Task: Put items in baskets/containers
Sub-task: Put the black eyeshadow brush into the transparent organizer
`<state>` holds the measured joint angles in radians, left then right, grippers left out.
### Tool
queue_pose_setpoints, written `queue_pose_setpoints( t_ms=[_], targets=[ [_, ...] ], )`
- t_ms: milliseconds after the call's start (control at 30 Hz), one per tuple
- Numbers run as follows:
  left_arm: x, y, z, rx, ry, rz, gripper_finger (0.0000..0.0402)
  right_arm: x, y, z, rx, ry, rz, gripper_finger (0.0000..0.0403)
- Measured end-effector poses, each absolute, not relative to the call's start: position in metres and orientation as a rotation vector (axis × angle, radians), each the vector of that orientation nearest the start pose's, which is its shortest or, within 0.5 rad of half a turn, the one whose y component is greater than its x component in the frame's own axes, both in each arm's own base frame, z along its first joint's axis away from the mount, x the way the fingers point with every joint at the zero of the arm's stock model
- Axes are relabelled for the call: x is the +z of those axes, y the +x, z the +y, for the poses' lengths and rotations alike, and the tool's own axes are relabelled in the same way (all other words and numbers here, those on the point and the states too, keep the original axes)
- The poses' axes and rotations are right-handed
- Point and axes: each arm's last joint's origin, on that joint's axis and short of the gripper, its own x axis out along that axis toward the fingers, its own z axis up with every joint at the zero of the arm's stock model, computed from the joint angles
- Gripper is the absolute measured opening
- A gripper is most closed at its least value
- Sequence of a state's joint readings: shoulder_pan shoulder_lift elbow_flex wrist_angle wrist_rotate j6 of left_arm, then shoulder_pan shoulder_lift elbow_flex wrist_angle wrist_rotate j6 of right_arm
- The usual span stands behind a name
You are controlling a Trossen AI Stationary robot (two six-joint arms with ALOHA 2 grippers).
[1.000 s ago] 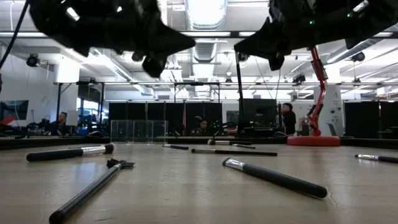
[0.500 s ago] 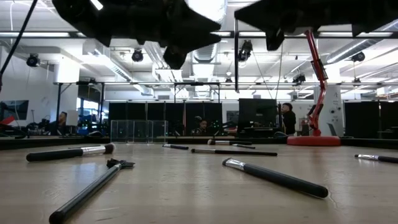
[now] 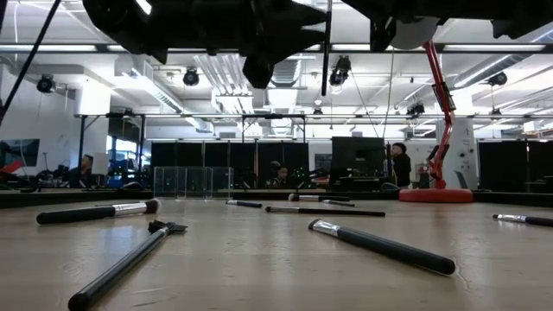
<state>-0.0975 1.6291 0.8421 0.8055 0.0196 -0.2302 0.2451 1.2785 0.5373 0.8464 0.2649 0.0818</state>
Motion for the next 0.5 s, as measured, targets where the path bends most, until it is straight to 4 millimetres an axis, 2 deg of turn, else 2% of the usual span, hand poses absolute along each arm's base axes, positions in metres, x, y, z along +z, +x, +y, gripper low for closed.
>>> queue_pose_setpoints(
  t_ms=[233,400,500],
  targets=[
    [0.246,0.352,-0.035,-0.123,-0.209,-0.044,0.0129,0.243,0.255,0.056,-0.014,0.106,-0.098,0.0008],
    [0.252,0.354,-0.035,-0.13,-0.195,-0.057,0.0127,0.24,0.263,0.059,-0.014,0.099,-0.081,0.0008],
    [0.252,0.356,-0.035,-0.135,-0.195,-0.041,0.0108,0.24,0.27,0.06,-0.014,0.094,-0.072,0.0008]
  ],
)
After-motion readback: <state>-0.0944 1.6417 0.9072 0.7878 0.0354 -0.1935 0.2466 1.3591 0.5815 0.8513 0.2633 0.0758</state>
